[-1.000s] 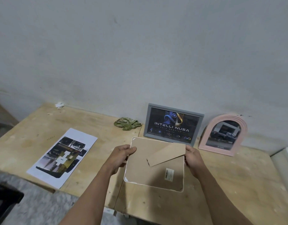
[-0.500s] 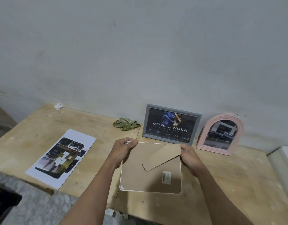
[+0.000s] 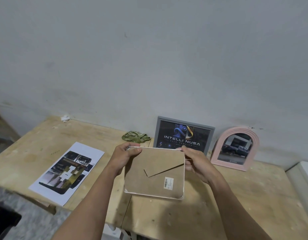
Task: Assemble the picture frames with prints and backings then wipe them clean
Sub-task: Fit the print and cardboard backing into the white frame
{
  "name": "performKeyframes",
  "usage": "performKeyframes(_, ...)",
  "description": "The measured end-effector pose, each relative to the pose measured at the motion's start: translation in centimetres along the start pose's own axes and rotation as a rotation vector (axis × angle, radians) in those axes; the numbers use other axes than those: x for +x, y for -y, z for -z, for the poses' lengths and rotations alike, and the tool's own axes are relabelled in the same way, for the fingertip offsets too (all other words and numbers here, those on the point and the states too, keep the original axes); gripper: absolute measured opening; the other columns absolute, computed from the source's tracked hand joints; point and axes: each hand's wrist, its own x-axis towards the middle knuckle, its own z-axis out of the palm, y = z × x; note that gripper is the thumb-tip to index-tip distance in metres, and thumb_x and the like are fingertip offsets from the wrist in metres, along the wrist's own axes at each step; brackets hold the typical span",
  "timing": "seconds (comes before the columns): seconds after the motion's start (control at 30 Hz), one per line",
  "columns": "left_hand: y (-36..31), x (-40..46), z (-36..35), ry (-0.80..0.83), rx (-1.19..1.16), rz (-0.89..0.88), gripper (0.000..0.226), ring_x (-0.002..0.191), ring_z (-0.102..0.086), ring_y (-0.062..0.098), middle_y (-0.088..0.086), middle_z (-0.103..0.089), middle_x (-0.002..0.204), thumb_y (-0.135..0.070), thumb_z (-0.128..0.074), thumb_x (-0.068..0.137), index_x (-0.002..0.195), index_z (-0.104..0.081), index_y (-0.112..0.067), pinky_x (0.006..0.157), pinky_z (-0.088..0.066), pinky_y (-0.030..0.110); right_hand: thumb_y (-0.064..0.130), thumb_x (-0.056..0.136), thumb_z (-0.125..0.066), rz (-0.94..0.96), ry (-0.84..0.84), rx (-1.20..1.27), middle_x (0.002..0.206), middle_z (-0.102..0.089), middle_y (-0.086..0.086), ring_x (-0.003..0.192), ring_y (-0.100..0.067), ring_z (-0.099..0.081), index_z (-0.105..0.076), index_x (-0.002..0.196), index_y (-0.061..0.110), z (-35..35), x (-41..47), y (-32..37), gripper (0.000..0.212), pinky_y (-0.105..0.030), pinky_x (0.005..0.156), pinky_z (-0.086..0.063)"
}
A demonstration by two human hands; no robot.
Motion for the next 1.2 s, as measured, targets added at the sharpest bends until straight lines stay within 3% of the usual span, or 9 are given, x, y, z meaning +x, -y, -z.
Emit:
performKeyframes(0.1, -0.3, 0.0, 0.7, -0.018, -0.052, -0.004, 0.019, 0.076, -0.064, 0.018, 0.007, -0.07, 0.09, -0.011, -0.08, 0.078, 0.095, -0.074, -0.009, 0.063, -0.05, 0.022, 0.029, 0.094, -0.059, 0.059, -0.003, -0.04, 0.095, -0.074, -0.006, 0.083, -0.016, -0.07, -0.07, 0.108, 0.012, -0.5, 0.2, 0.5, 0.025, -0.027, 0.071, -0.055)
performKeyframes(0.4, -0.5, -0.6, 1.6, -0.071, -0.094, -0.037, 0.022, 0.064, -0.064, 0.009, 0.01, -0.068, 0.092, -0.009, -0.079, 0.079, 0.099, -0.071, -0.006, 0.057, -0.05, 0.017, 0.011, 0.088, -0.067, 0.144, -0.043, -0.102, 0.096, -0.075, -0.008, 0.076, -0.013, -0.07, -0.068, 0.112, 0.009, -2.0, 0.5, 0.6, 0.024, -0.02, 0.059, -0.052)
performKeyframes(0.53, -0.6, 0.0, 2.0, -0.143, 0.096, -0.035, 0.051, 0.097, -0.064, 0.016, 0.008, -0.061, 0.119, -0.033, -0.079, 0.077, 0.121, -0.061, -0.015, 0.075, -0.048, 0.023, 0.003, 0.085, -0.069, 0.248, -0.056, -0.116, 0.092, -0.076, -0.006, 0.077, -0.012, -0.071, -0.068, 0.108, 0.009, -3.6, 0.6, 0.9, 0.024, -0.023, 0.069, -0.056)
performKeyframes(0.63, -1.0, 0.4, 1.8, -0.286, 0.308, 0.097, 0.061, 0.107, -0.059, 0.029, 0.011, -0.054, 0.129, -0.047, -0.067, 0.086, 0.13, -0.053, -0.007, 0.081, -0.047, 0.033, 0.009, 0.083, -0.072, 0.437, -0.187, -0.446, 0.085, -0.072, 0.011, 0.072, 0.006, -0.066, -0.071, 0.098, 0.022, -6.2, 1.4, 0.9, 0.02, -0.014, 0.072, -0.049)
performKeyframes(0.77, -3.1, -0.4, 0.7, -0.006, -0.128, 0.288, 0.055, 0.079, -0.069, 0.032, 0.016, -0.066, 0.094, -0.052, -0.059, 0.093, 0.109, -0.065, 0.001, 0.071, -0.061, 0.041, 0.02, 0.085, -0.07, 0.801, -0.2, -0.942, 0.091, -0.074, 0.009, 0.073, -0.007, -0.063, -0.07, 0.11, 0.026, -9.9, 1.7, -0.5, 0.026, -0.02, 0.067, -0.047)
performKeyframes(0.87, -3.5, -0.2, 0.9, -0.103, -0.223, 0.26, 0.032, 0.072, -0.069, 0.031, 0.019, -0.068, 0.086, -0.018, -0.069, 0.09, 0.105, -0.065, 0.01, 0.065, -0.062, 0.039, 0.02, 0.087, -0.065, 0.995, -0.091, -1.062, 0.101, -0.073, 0.006, 0.088, -0.014, -0.065, -0.067, 0.114, 0.023, -11.6, 2.0, -2.2, 0.027, -0.025, 0.071, -0.049)
performKeyframes(1.03, -2.8, 0.0, 2.7, -0.181, -0.169, 0.202, 0.012, 0.06, -0.064, 0.025, 0.017, -0.068, 0.083, 0.007, -0.058, 0.084, 0.09, -0.067, 0.003, 0.054, -0.054, 0.031, 0.043, 0.084, -0.067, 0.779, 0.078, -1.051, 0.14, -0.051, 0.003, 0.133, -0.016, -0.042, -0.06, 0.126, 0.026, -11.4, 3.4, -2.5, 0.046, -0.036, 0.116, -0.022)
performKeyframes(1.13, -2.5, 0.2, 4.5, -0.139, -0.176, 0.15, 0.017, 0.064, -0.065, 0.023, 0.01, -0.067, 0.08, 0.006, -0.054, 0.089, 0.094, -0.068, -0.003, 0.061, -0.053, 0.032, 0.053, 0.092, -0.052, 0.529, -0.33, -0.893, 0.142, -0.041, -0.002, 0.13, -0.02, -0.039, -0.046, 0.138, 0.024, -10.4, 5.1, -1.0, 0.055, -0.041, 0.11, -0.032)
performKeyframes(1.2, -2.3, 0.5, 5.6, -0.121, -0.184, 0.123, 0.02, 0.07, -0.063, 0.022, 0.009, -0.067, 0.085, 0.003, -0.054, 0.091, 0.102, -0.068, -0.005, 0.065, -0.053, 0.033, 0.054, 0.093, -0.046, 0.262, -0.34, -0.612, 0.125, -0.053, -0.003, 0.114, -0.021, -0.052, -0.051, 0.132, 0.017, -9.8, 6.9, 0.1, 0.054, -0.038, 0.094, -0.044)
